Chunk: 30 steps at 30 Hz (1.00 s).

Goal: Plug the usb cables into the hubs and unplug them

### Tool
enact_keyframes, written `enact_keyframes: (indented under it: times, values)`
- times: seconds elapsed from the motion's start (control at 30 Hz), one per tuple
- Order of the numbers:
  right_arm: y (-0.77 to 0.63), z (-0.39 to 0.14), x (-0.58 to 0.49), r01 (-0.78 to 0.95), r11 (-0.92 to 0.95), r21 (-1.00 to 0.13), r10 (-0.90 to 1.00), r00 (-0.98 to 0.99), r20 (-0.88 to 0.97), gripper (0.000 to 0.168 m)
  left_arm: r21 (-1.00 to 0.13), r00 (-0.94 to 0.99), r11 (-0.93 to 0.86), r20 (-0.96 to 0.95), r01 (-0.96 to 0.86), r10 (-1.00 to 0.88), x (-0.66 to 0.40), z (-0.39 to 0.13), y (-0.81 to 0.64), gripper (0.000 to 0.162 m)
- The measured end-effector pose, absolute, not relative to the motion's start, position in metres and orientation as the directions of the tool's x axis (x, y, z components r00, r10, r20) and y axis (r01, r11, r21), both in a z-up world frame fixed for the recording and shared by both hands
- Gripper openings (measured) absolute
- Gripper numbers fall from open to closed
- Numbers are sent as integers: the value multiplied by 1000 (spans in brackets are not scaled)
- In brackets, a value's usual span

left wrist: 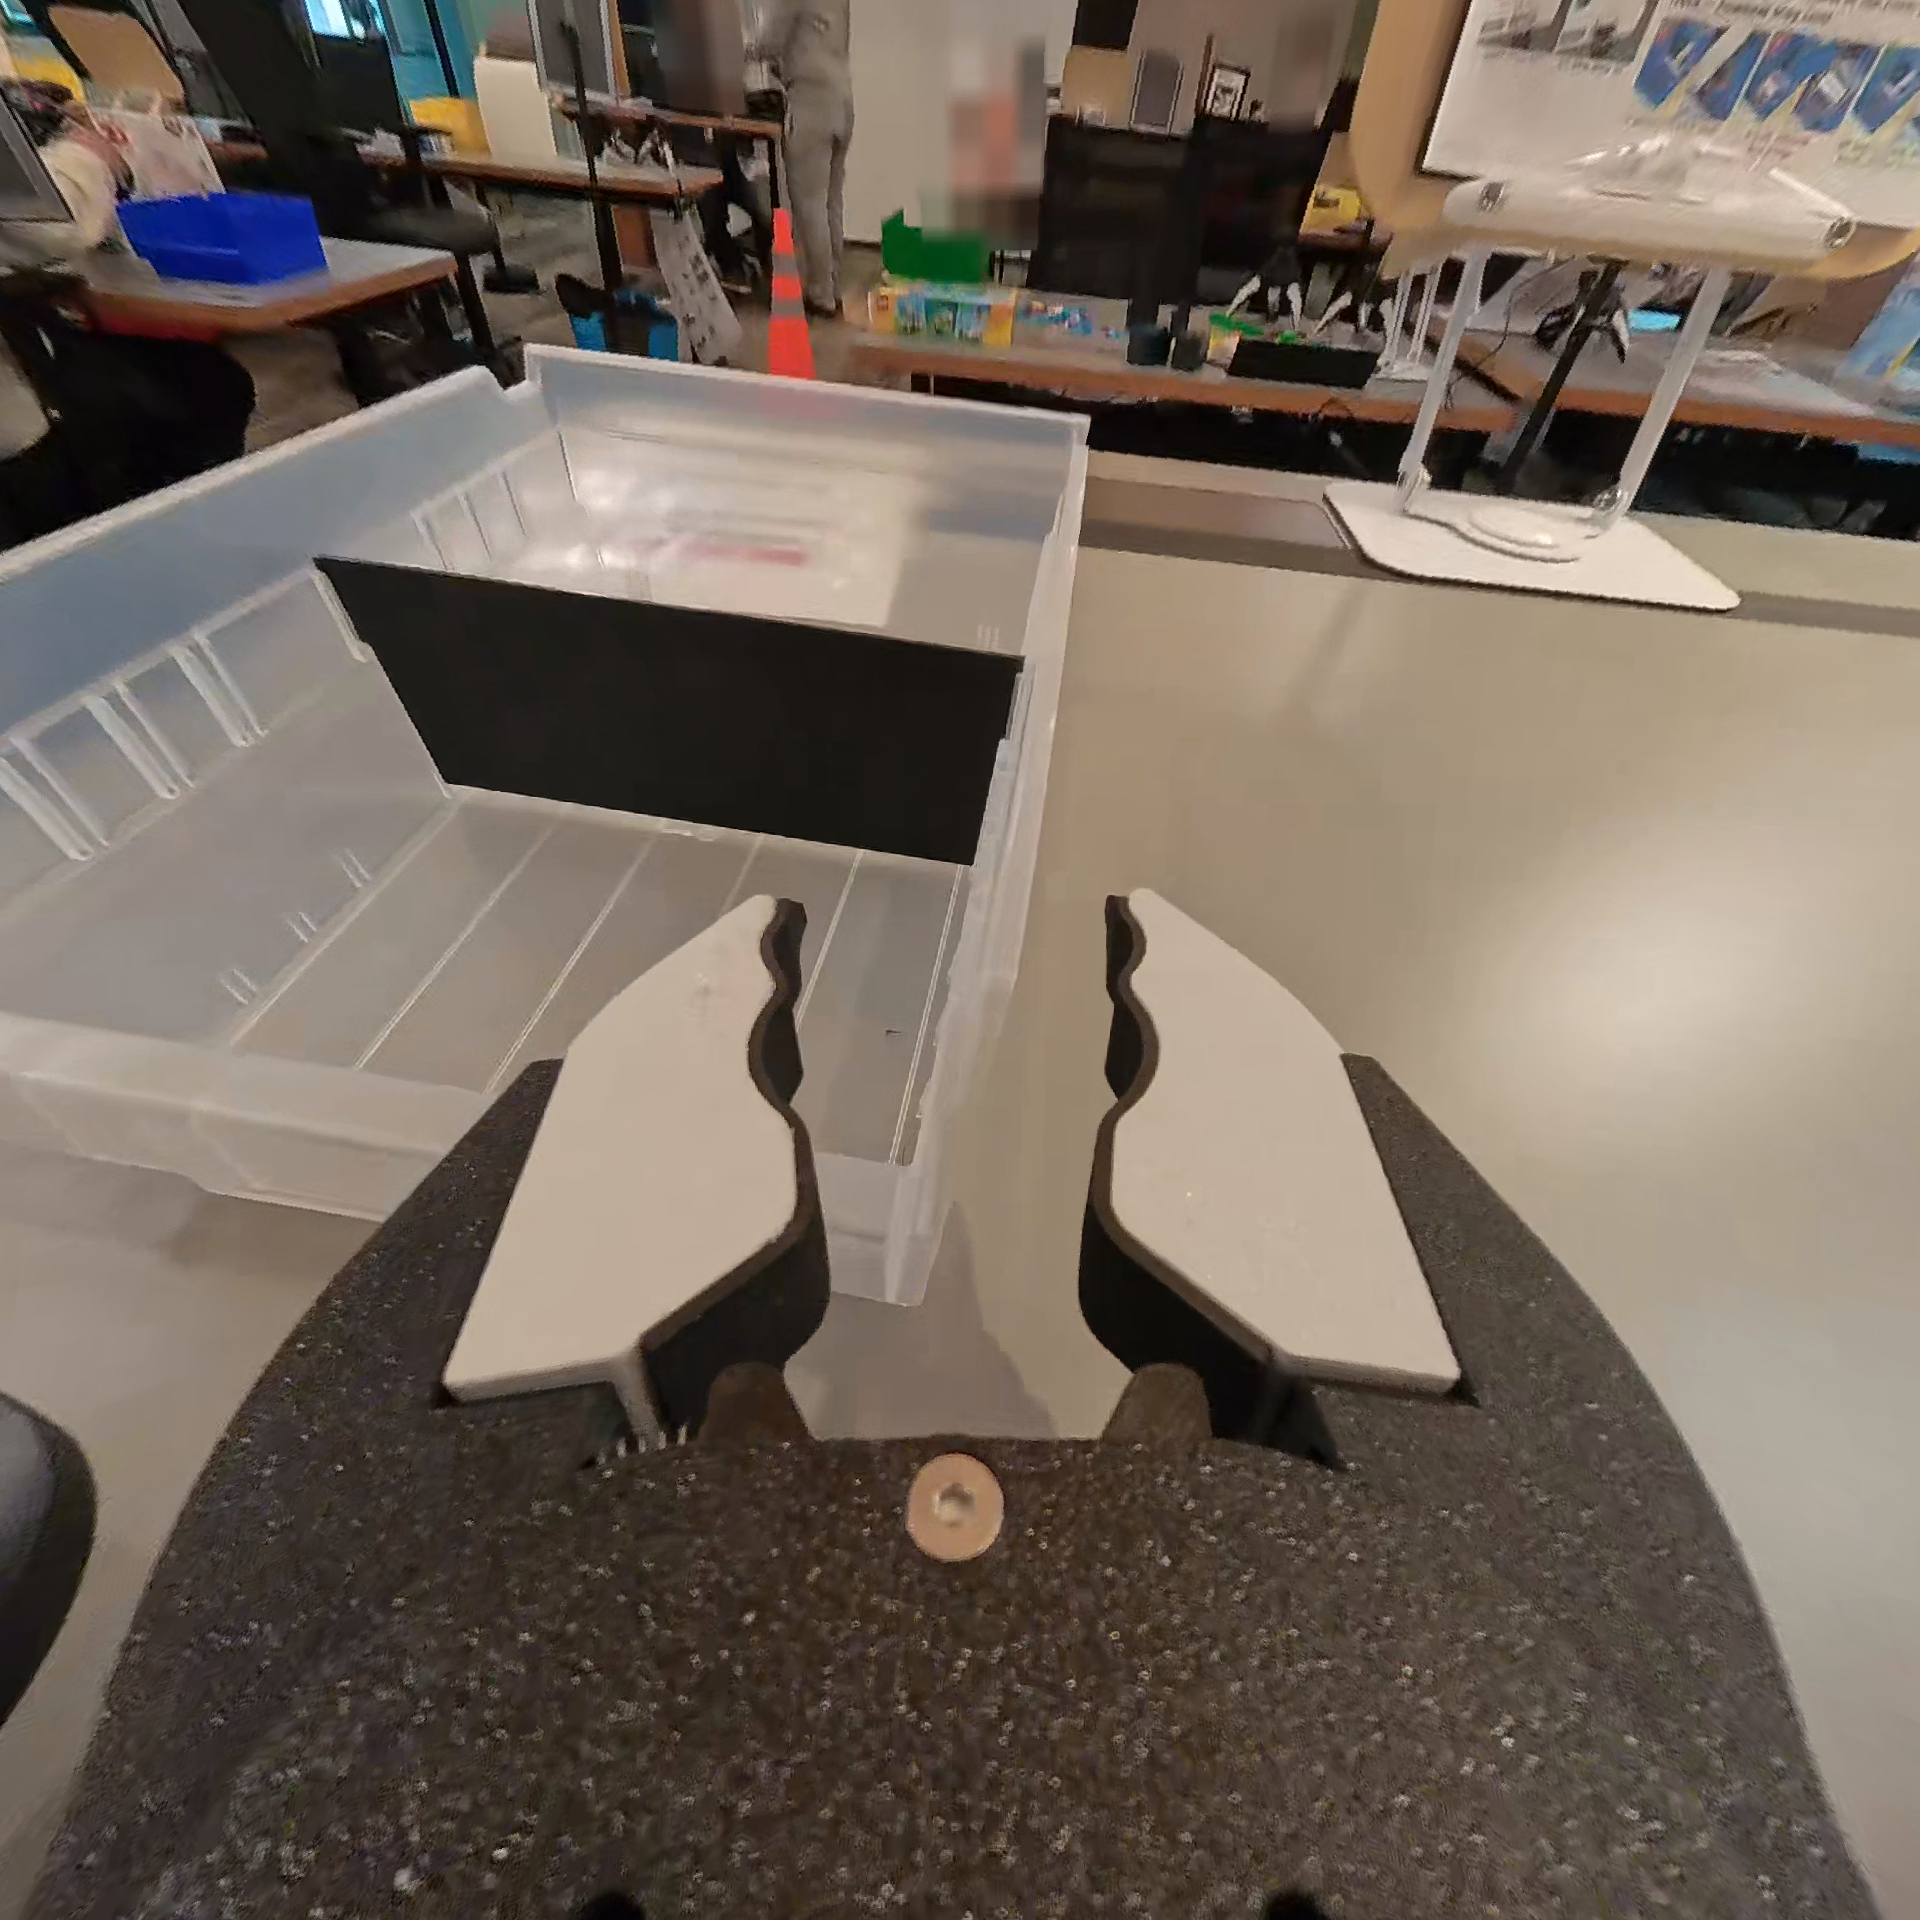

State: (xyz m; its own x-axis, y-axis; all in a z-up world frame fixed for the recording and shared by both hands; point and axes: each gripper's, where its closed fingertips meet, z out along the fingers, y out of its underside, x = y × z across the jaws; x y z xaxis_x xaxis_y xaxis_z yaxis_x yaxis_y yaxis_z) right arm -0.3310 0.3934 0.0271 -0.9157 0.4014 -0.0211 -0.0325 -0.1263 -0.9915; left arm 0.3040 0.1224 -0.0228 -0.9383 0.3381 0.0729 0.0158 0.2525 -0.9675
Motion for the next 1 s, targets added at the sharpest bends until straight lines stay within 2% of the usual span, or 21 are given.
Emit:
enact_keyframes:
  times: [0.07, 0.13, 0.23, 0.43, 0.53, 0.63, 0.7, 0.8, 0.9, 0.97, 1.0]
  values:
    - [398, 37, -329, -78, -166, -983, 415, -910, 2, 60, -968, -941, 249, 64, 22, 333, 303, -22, 118, 56]
    - [401, 49, -320, -93, -221, -971, 350, -937, 11, 60, -971, -946, 238, 46, 34, 322, 303, -22, 118, 55]
    - [409, 52, -325, -68, -203, -977, 307, -952, 3, 62, -977, -947, 210, 36, 33, 320, 304, -18, 121, 55]
    - [459, 60, -375, -27, -236, -971, 381, -922, -67, 64, -973, -934, 221, 135, -63, 331, 311, -16, 121, 57]
    - [462, 47, -387, 26, -182, -983, 360, -929, -91, 72, -967, -927, 248, 144, -57, 346, 309, -19, 120, 57]
    - [442, 24, -378, 135, -89, -987, 245, -957, -154, 80, -958, -924, 285, 142, -38, 354, 307, -25, 119, 57]
    - [428, 11, -375, 165, -31, -986, 222, -961, -168, 73, -949, -926, 312, 146, -33, 348, 309, -29, 117, 53]
    - [412, 2, -380, 145, 46, -988, 249, -960, -130, 49, -944, -930, 330, 124, -3, 346, 311, -32, 115, 46]
    - [401, 3, -373, 106, 88, -990, 201, -976, -86, 26, -944, -925, 328, 84, 46, 371, 309, -34, 114, 27]
    - [397, 2, -367, 88, 113, -990, 167, -984, -68, 0, -941, -911, 332, 76, 69, 406, 304, -36, 116, 5]
    - [396, 2, -369, 85, 124, -989, 179, -982, -62, 0, -941, -912, 331, 72, 72, 403, 304, -36, 116, 5]
